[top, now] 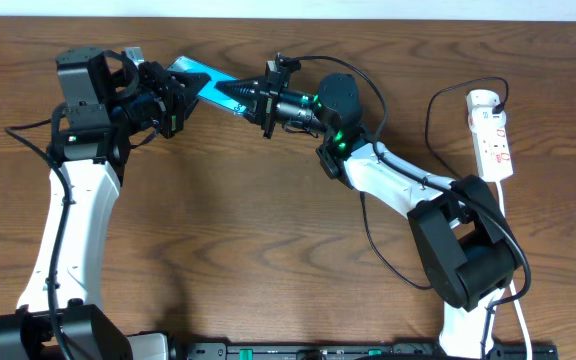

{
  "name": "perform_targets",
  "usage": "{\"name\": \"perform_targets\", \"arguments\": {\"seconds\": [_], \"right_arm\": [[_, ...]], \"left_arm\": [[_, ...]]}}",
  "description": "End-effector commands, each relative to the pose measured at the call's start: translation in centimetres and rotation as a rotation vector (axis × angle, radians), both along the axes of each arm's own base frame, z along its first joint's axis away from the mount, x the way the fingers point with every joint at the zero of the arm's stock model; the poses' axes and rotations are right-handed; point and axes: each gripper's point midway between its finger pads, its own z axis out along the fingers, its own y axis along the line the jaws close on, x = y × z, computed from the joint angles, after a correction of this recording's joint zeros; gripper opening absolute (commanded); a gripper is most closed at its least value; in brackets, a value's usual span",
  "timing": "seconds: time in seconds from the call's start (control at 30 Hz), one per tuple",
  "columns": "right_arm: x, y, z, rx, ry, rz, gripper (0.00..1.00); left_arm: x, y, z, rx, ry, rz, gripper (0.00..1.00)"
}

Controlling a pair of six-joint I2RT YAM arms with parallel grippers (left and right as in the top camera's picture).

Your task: Plug charger to phone and switch on socket

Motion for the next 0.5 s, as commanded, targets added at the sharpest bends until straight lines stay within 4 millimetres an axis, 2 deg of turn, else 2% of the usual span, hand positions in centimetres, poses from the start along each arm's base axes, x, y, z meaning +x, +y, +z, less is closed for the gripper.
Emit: {"name": "perform_targets", "arguments": {"seconds": [0.0, 0.1, 0.13, 0.23, 0.3, 0.37, 0.47], "right_arm": [[-1.18, 0.70, 1.15, 0.009, -0.047, 0.035, 0.12], [-1.18, 0.70, 1.15, 0.009, -0.047, 0.035, 0.37], [-1.18, 0.70, 1.15, 0.009, -0.047, 0.035, 0.53], [-1.19, 0.70, 1.16, 0.009, -0.048, 0.035, 0.72], [-1.19, 0.71, 1.16, 0.009, -0.049, 0.036, 0.89], [-1.20, 0.70, 1.17, 0.005, -0.070, 0.033, 0.99], [-1.17, 0.61, 1.13, -0.017, -0.168, 0.023, 0.99]], "left_arm": [[0.10, 0.21, 1.31, 0.028, -0.051, 0.003, 0.08], [0.09, 0.20, 1.31, 0.028, -0.050, 0.003, 0.08], [0.09, 0.21, 1.31, 0.028, -0.050, 0.003, 0.07], [0.09, 0.20, 1.31, 0.030, -0.053, 0.002, 0.07], [0.10, 0.21, 1.31, 0.035, -0.058, 0.000, 0.07], [0.09, 0.21, 1.31, 0.039, -0.061, -0.002, 0.08], [0.09, 0.21, 1.31, 0.047, -0.070, -0.007, 0.07]]}}
